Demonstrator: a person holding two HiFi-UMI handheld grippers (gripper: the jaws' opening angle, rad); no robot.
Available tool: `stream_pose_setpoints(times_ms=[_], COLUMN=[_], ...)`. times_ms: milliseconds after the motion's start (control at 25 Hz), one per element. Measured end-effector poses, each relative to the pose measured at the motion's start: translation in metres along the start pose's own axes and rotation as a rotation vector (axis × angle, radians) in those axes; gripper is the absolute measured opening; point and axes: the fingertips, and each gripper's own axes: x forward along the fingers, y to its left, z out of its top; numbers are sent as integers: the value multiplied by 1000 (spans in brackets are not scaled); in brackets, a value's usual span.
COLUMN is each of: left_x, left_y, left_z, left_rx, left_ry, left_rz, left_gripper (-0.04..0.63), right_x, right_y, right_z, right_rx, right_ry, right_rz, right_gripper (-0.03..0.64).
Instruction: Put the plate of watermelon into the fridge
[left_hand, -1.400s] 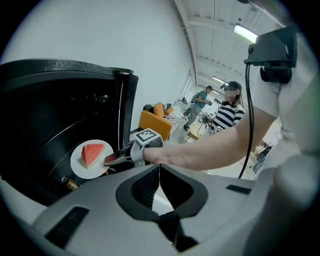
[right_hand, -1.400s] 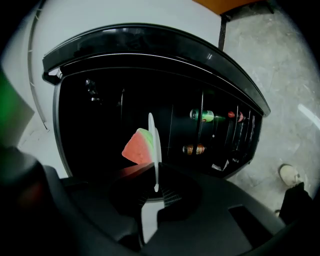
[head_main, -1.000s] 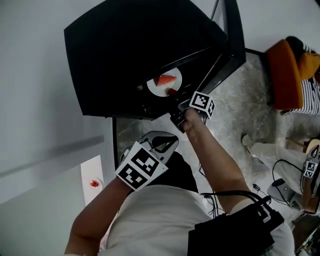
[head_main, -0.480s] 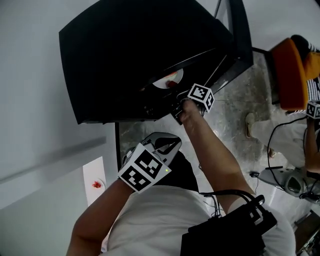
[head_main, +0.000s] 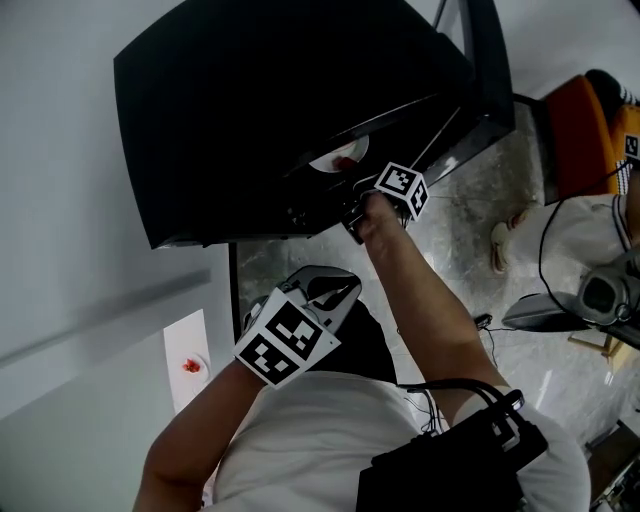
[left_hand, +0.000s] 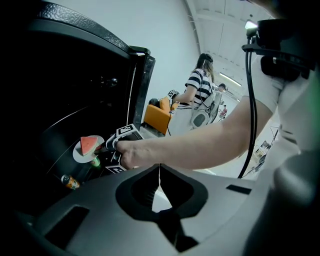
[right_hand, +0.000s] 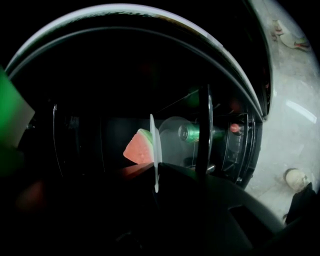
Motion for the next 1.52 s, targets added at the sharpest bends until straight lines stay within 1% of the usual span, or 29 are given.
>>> stream_pose_setpoints(times_ms=[160,280,320,360,480,560,600,680,760,840,1000,1160,1280,1520], left_x=[-1,-1,-2,-2,-3,-3,-4,-5,-6,-7,-9,-9,-8,-7], left_y=[0,-3,-3,-3,-4,-5,-4,-4,-4,-5,-7,-8,-9,-8], left_z=[-2,-4,-5,-6,-8,-8,-8,-6,-6,-7,-7,-5,-7,-7], left_rx=[-7,-11,-12,-11,-13,-14,-15,-17,-19,-20,-37,-45,-47,-47], left_ry=[1,3,3,2,2,2,2,0,1,2,-5,-12,-15,-13], left_rz=[-2,-10,-12,-14,-20,-21,-21,-20,-20,-24,-47,-61,-67,-69], left_gripper=[14,14,14,14,14,14,14,14,12,14,14,14,14,14], right_x=[1,-2,-3,-3,-4,-4,-5,-6,-6,-6,-4,-6,-7,-8], right_y=[0,2,3,3,3,4,5,7,10,13,18,21,19,12], right_z=[2,4,4,5,5,5,6,7,6,2,-8,-16,-21,-24], right_rx=[-21,-29,-20,-8,23,36,40,42,22,-36,-187,-373,-493,-689], right_ry=[-12,-29,-37,-44,-54,-53,-54,-55,-44,-17,38,92,125,186], right_rz=[-14,-3,7,16,34,37,36,35,31,21,6,-19,-53,-146], right_gripper=[25,31,51,89,121,160,167,186,215,259,301,310,313,311])
